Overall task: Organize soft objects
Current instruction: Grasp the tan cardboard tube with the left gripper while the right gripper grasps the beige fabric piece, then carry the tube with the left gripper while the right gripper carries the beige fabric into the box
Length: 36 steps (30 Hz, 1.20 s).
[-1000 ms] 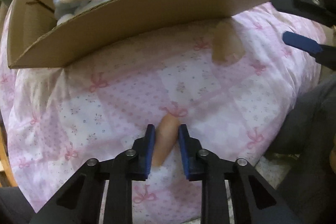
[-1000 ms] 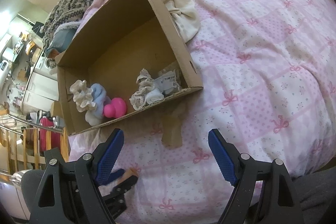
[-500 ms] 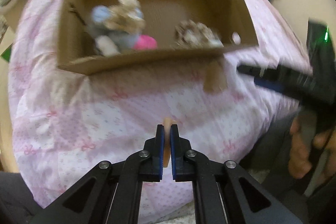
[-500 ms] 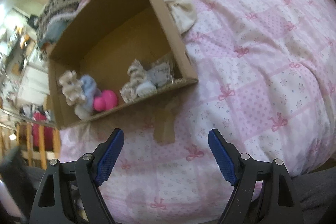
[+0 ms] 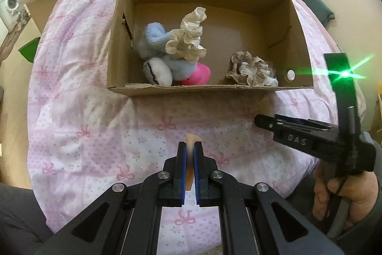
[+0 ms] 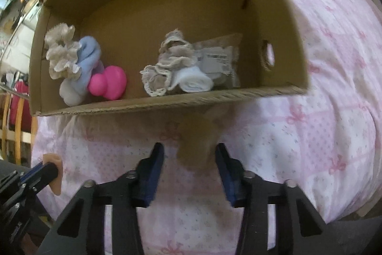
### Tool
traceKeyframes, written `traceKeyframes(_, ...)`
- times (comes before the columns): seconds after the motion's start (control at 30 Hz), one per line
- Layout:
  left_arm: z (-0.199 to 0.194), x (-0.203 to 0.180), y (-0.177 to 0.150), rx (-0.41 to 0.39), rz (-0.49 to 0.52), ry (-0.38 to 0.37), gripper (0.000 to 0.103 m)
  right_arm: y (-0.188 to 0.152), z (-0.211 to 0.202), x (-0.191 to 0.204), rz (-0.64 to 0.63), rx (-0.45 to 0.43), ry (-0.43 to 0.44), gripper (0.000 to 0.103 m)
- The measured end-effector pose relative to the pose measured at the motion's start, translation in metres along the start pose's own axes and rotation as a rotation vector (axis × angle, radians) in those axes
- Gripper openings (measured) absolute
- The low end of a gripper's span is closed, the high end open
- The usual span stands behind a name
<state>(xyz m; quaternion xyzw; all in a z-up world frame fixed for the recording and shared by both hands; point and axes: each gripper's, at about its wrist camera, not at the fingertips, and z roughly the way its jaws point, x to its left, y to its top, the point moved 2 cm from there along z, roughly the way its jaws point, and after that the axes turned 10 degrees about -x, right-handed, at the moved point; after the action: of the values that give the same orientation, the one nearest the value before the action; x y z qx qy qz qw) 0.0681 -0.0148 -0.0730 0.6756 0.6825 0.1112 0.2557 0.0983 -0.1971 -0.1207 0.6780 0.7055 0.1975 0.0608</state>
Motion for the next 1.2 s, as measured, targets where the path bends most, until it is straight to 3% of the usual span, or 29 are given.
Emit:
traceKeyframes(0.13, 0.003, 0.0, -0.001, 0.006, -0.007, -0.004, 0.006, -0.004, 0.004, 0.004, -0.032, 0.012, -0.034, 0.011)
traceKeyframes(1.2, 0.013, 0.013, -0.002, -0.011, -0.001, 0.092, 0.006, -0.019, -0.065, 0.009, -0.066, -0.101, 0.067, 0.01)
